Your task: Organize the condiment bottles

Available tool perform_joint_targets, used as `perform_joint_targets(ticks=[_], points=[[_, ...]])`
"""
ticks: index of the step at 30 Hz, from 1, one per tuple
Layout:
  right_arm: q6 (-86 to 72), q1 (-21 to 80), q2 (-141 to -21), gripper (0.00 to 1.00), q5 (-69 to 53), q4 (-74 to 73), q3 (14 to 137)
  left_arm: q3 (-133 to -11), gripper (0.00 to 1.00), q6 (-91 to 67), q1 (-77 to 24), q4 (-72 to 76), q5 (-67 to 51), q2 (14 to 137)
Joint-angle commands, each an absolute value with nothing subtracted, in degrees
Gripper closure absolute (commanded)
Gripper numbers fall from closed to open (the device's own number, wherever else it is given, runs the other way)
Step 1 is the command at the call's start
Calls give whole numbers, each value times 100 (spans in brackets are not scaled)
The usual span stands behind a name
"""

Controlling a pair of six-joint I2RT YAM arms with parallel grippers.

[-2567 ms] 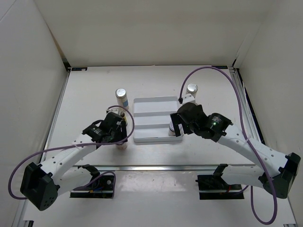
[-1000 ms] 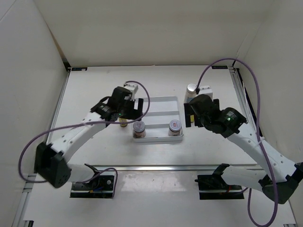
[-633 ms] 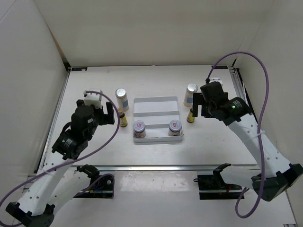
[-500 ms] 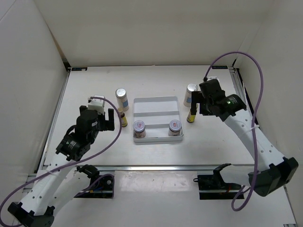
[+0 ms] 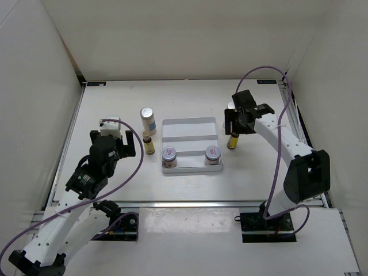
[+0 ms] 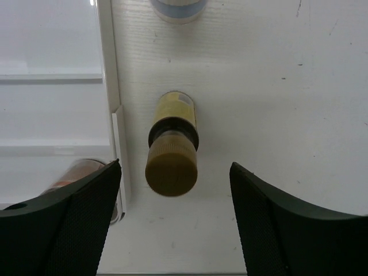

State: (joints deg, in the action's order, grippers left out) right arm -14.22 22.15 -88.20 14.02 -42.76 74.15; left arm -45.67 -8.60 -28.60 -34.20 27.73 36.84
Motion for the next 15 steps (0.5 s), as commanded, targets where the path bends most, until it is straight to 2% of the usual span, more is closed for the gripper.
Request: perform_joint_targets(ticks=[1,5,9,10,13,15], points=[[-1274,2057,-8990,22,1230,-3894,7505,-4553,0,-958,-2839,-3305,2883,3779],[-1336,1995,-9342,34,1170,-3894,7628,-4553,0,-958,-2839,-3305,2831,3885],[-1389,1881,-9466,55,1169,-3894,7629,-4553,0,-958,-2839,-3305,2830,3885],[-1441,1881,-9518,65,1169,-3894,7690,-4553,0,-958,-2839,-3305,2830,3885],[-1441,1881,-9449,80,1116,-3964,7874,-4553,0,-958,-2839,-3305,2830,3937],[-1441,1942,-9256,85,1116,-4025,7980,-4553,0,-958,-2839,-3305,2830,3937]])
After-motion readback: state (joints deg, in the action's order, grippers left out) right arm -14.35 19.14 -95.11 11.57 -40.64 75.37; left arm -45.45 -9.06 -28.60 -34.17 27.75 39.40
